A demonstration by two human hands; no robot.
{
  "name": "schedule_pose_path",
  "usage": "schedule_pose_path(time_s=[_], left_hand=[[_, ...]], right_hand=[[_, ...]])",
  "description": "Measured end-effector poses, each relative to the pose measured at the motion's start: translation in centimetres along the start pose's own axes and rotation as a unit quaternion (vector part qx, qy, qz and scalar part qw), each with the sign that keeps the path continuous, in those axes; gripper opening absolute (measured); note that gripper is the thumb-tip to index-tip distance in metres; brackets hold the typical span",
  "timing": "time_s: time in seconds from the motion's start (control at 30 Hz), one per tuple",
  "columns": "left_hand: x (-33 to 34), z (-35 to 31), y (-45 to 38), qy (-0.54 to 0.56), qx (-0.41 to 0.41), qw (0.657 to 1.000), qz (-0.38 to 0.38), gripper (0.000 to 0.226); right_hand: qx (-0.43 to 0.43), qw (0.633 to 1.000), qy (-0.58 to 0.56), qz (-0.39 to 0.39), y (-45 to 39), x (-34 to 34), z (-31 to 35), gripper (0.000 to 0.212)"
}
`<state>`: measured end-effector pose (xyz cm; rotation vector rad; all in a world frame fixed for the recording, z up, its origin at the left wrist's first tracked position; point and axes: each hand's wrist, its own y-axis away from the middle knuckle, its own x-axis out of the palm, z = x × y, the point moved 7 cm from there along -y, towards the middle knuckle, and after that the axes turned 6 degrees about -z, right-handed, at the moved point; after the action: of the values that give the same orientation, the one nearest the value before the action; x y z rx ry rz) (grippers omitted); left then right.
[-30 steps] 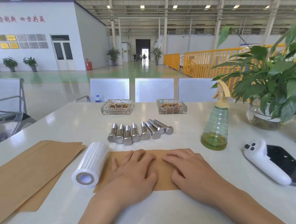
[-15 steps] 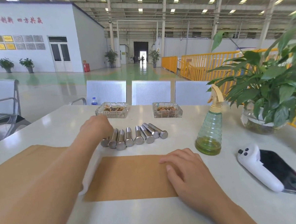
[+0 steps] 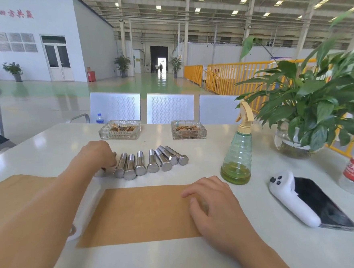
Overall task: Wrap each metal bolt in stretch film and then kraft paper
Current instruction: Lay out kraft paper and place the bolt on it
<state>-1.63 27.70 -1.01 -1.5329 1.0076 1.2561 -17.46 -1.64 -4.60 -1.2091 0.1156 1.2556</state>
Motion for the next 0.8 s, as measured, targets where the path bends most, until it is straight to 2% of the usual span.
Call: schedule_pose_path(time_s=[0.1,0.17,0.3,0.4,0.5,0.67,0.8], left_hand=[[-3.1,-0.6,1.1,-0.003,0.027,0.998,-0.050,0.032],[-5.6,-1.8,2.5,0.002,0.073,0.995,-0.064,0.031],[-7.1,-6.1,8.1,0.050,0.246,0.968,-0.025,0.021],[-3.9,-8.8,13.2,0.065,0.348,0.935,0.035,0.007],[-0.2,-9.6,15.8,0.079,0.367,0.926,0.046,0.004],[1.3,-8.1,16.7,0.140,0.374,0.917,-0.012,0.012],[1.4,-7.5,17.1,0.153,0.388,0.907,-0.050,0.016]], right_hand=[[0.002,1.000,-0.001,-0.007,-0.1,0.0,0.1,0.026],[0.009,1.000,-0.001,-0.015,-0.2,-0.1,0.0,0.027],[0.037,0.998,-0.008,-0.056,-0.3,-0.8,-0.5,0.024],[0.052,0.996,-0.006,-0.067,-0.3,-1.1,-0.8,0.021],[0.046,0.998,0.015,-0.038,0.0,-0.8,-0.9,0.014],[0.049,0.997,0.046,-0.023,-0.1,-0.5,-0.9,0.009],[0.032,0.997,0.062,0.040,0.0,0.6,-0.5,0.029]])
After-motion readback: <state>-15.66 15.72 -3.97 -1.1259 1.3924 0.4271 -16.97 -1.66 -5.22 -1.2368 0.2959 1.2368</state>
